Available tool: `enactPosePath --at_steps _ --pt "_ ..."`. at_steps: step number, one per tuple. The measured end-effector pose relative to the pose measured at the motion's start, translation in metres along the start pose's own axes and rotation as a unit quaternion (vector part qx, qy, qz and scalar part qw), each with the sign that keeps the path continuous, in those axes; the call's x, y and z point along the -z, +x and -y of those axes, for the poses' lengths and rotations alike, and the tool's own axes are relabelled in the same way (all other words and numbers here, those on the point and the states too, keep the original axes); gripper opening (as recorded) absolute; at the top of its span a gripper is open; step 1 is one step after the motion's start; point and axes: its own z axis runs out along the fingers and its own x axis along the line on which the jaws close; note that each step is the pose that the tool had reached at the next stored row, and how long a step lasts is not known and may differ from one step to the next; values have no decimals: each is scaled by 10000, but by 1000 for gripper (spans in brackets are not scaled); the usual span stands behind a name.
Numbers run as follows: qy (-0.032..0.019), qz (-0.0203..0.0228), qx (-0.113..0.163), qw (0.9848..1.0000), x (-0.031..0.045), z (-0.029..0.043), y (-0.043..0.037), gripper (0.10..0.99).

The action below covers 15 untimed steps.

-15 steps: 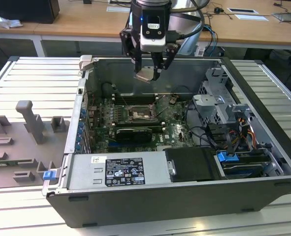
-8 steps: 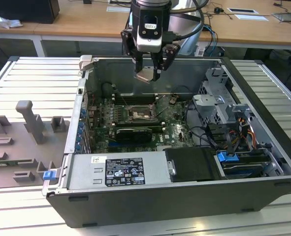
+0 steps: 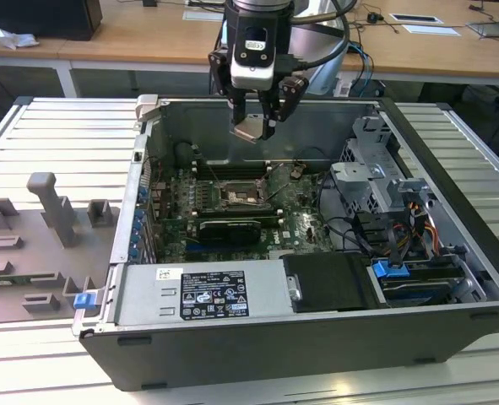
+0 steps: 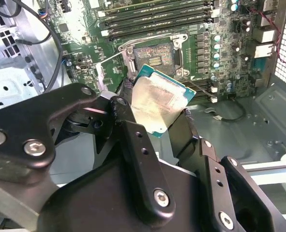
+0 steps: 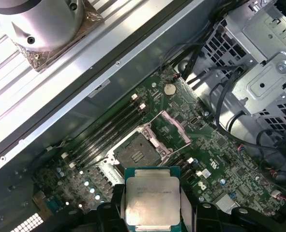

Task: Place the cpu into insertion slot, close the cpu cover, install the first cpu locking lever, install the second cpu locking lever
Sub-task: 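Place the cpu into insertion slot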

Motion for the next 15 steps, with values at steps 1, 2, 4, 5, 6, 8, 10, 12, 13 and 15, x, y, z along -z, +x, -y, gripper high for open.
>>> enactPosePath --at_steps 1,2,4,5,6,8,10,12,13,15 --pt "0 2 -26 10000 -1 0 0 541" --pt "-1 3 -39 10000 -1 0 0 541" --pt "-1 6 -66 10000 -1 0 0 541" --pt "-1 7 -85 10000 -1 0 0 541" --pt "-2 8 -94 10000 -1 0 0 541" --pt "-2 10 -117 9999 -2 0 0 541" --pt "-2 13 -155 9999 -2 0 0 541" --pt "-3 15 -177 9998 -2 0 0 541" --pt "-3 18 -208 9998 -2 0 0 541" --pt "-4 20 -236 9997 -2 0 0 541"
